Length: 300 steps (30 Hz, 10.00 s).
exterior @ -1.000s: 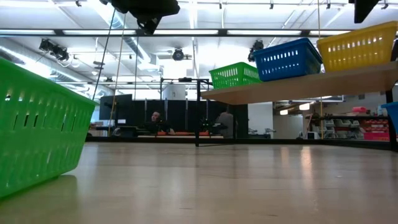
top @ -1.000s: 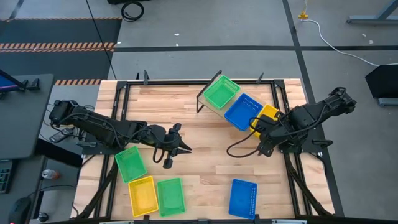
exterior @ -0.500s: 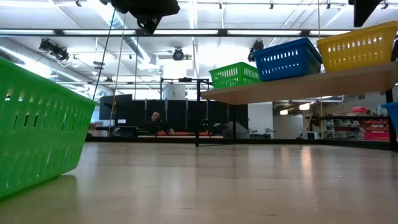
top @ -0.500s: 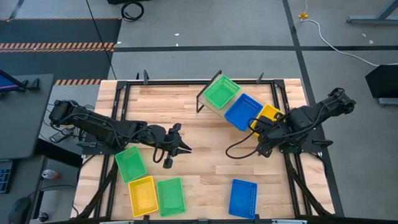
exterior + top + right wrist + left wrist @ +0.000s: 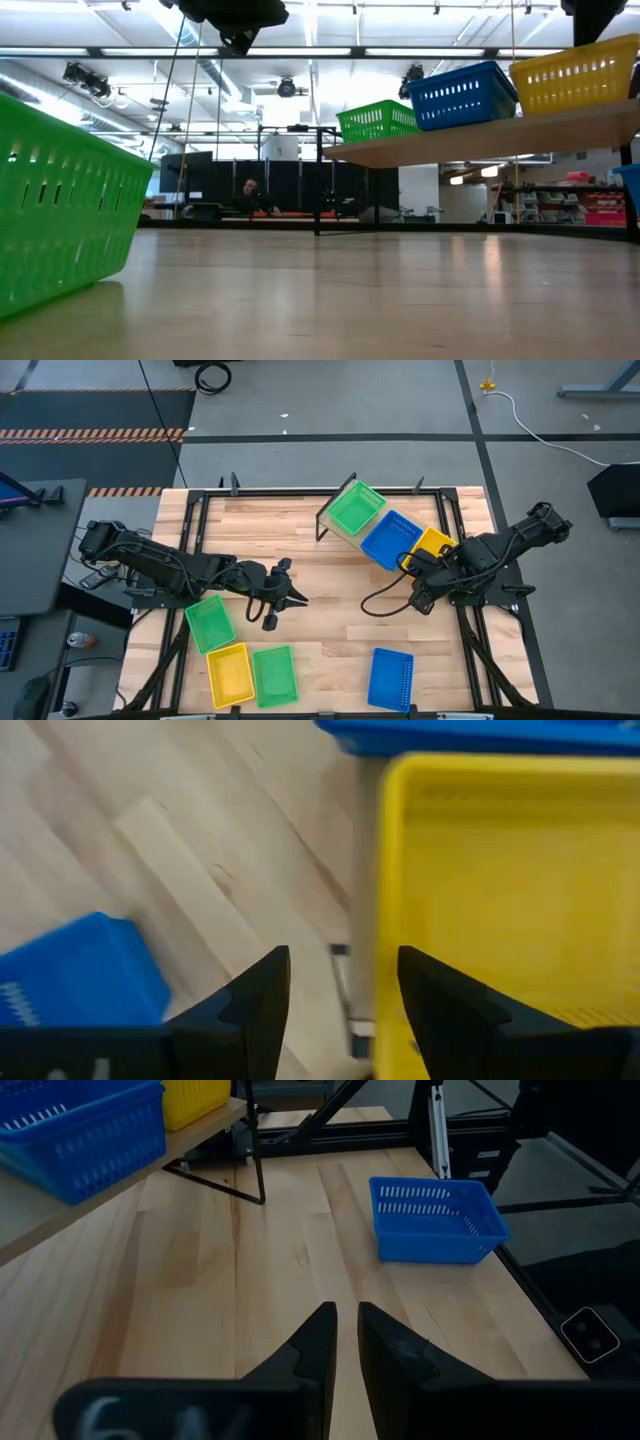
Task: Stack baskets on shelf by color
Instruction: Stack the right yellow bin on top of the yellow bin on the shelf, then adjust the blue bin on the shelf, then stack the top green bin on top of the green bin on the shelf
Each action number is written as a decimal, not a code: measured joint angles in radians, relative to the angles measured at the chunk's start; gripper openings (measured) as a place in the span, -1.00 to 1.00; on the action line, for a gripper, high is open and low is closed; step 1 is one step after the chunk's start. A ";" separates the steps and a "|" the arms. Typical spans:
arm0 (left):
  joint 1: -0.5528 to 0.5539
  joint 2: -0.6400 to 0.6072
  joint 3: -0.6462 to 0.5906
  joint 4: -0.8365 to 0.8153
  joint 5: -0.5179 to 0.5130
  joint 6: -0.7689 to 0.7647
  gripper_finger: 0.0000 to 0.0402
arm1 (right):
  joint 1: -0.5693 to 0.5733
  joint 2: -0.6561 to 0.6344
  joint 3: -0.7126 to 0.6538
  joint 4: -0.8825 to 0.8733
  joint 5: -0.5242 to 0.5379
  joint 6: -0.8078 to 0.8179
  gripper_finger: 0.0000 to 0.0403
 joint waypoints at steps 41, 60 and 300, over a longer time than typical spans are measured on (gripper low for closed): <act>0.001 0.000 0.000 0.000 0.000 0.003 -0.74 | -0.014 -0.001 0.025 0.169 0.078 -0.109 -0.05; 0.001 0.000 0.000 -0.005 0.000 0.003 -0.74 | -0.236 0.186 0.024 0.346 0.137 -0.462 -0.05; -0.336 0.257 0.117 -1.089 0.077 -1.205 -0.43 | -0.032 0.212 -0.600 1.691 0.081 -0.928 -0.06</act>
